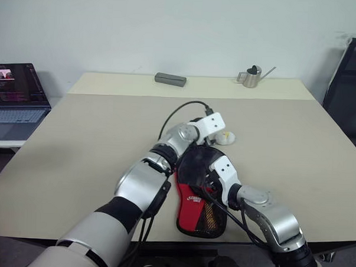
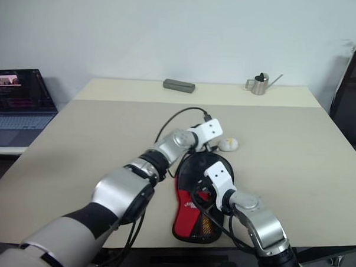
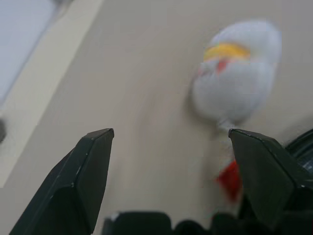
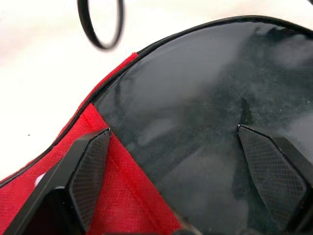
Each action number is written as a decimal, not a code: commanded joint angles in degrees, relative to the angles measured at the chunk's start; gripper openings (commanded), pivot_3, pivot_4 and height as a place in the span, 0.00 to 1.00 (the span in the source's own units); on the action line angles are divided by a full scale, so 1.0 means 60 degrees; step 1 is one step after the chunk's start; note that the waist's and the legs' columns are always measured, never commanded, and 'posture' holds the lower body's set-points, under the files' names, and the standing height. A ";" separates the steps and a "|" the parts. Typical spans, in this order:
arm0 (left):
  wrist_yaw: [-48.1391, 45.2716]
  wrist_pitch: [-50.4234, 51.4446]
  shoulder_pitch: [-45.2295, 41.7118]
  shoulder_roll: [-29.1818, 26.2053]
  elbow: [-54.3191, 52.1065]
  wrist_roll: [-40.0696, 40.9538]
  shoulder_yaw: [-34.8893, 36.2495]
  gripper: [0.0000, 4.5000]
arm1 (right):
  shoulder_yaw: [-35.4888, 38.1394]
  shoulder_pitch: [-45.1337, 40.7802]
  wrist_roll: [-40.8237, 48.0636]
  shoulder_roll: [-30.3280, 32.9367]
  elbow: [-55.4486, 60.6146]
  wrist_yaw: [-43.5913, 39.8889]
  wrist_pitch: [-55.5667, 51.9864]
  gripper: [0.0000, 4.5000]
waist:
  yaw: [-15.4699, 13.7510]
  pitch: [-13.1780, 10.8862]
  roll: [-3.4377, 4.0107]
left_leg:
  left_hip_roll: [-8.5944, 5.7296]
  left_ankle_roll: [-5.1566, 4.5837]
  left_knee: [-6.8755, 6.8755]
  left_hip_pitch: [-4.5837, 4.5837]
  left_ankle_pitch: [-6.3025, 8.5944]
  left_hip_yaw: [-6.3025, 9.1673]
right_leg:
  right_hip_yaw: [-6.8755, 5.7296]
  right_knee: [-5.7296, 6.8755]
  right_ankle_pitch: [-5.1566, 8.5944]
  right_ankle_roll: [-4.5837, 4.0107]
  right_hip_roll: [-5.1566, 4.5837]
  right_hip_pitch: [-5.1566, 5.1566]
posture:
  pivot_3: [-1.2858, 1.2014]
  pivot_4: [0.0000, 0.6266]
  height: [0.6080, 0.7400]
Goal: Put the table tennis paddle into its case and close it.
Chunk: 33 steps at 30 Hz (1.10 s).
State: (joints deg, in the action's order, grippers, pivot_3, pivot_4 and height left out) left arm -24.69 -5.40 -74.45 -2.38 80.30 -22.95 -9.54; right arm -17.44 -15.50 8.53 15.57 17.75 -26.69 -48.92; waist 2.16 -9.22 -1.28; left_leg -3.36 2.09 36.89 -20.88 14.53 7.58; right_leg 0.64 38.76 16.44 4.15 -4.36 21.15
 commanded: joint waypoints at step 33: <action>-0.7573 0.4684 0.7083 -0.4704 -1.3107 0.6537 0.1248 0.91 | 0.1899 -0.1246 0.2181 0.2897 -0.0502 -0.3727 0.0028 1.00 | -0.0071 -0.0023 0.0001 | 0.0047 -0.0001 -0.0126 -0.0115 0.0002 0.0012 | 0.0019 -0.0135 -0.0035 -0.0072 -0.0005 0.0114 | 0.52 0.24 1.00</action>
State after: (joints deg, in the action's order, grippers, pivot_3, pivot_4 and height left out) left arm -70.42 22.31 -31.85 -30.44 3.88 15.39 -1.06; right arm -9.19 -22.69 19.43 31.43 11.65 -47.42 -48.08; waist 1.73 -9.36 -1.28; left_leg -3.10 2.09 36.17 -21.84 14.54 7.63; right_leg 0.78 37.96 16.22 3.71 -4.40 22.10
